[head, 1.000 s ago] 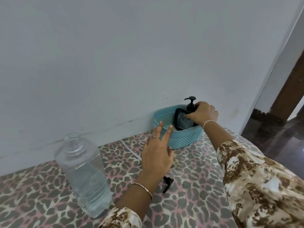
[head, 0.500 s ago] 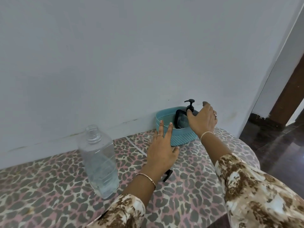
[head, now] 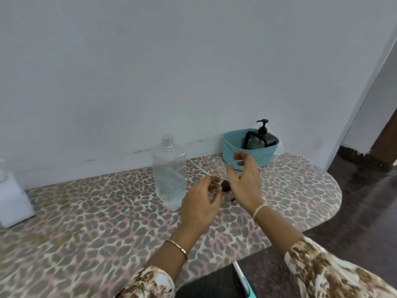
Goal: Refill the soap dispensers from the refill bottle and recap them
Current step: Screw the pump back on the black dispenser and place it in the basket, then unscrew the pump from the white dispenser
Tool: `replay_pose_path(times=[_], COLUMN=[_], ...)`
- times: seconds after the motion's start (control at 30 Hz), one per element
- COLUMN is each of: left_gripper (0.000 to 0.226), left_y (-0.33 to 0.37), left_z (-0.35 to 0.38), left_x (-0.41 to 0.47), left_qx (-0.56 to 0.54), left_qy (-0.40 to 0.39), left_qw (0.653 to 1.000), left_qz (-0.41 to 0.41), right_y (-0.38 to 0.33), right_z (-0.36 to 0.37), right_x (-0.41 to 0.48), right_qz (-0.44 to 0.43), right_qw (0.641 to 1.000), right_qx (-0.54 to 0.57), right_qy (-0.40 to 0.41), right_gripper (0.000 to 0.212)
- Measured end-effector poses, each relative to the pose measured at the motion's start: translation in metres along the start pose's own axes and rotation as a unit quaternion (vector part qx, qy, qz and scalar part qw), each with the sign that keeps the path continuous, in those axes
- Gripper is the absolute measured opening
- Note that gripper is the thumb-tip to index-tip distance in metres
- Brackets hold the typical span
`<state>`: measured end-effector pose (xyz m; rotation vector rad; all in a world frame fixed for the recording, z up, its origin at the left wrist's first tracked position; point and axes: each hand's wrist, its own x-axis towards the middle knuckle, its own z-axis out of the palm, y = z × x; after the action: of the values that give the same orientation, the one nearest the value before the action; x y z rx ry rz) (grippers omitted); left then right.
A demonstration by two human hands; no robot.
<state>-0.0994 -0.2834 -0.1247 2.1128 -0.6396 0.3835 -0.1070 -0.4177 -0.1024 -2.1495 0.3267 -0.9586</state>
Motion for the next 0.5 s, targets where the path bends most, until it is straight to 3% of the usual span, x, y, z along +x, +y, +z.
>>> replay_pose_path(times=[0.17, 0.33, 0.5], left_gripper=[0.010, 0.013, 0.025], left_y=[-0.020, -0.049, -0.077], left_z=[-0.036, -0.075, -0.120], left_x=[-0.040, -0.069, -0.071], left_qx=[-0.029, -0.040, -0.019], left_qy=[0.018, 0.069, 0.135], left_qw=[0.997, 0.984, 0.972], left_qz=[-0.075, -0.160, -0.189], right_y=[-0.030, -0.071, -0.099], right_z=[0.021, 0.042, 0.081], right_x=[-0.040, -0.074, -0.099], right_qz=[-0.020, -0.066, -0.121], right_qw=[0.999, 0.993, 0.977], right_qx=[0.012, 0.003, -0.011], right_qy=[-0.044, -0.097, -0.173], right_gripper=[0.014, 0.035, 0.026])
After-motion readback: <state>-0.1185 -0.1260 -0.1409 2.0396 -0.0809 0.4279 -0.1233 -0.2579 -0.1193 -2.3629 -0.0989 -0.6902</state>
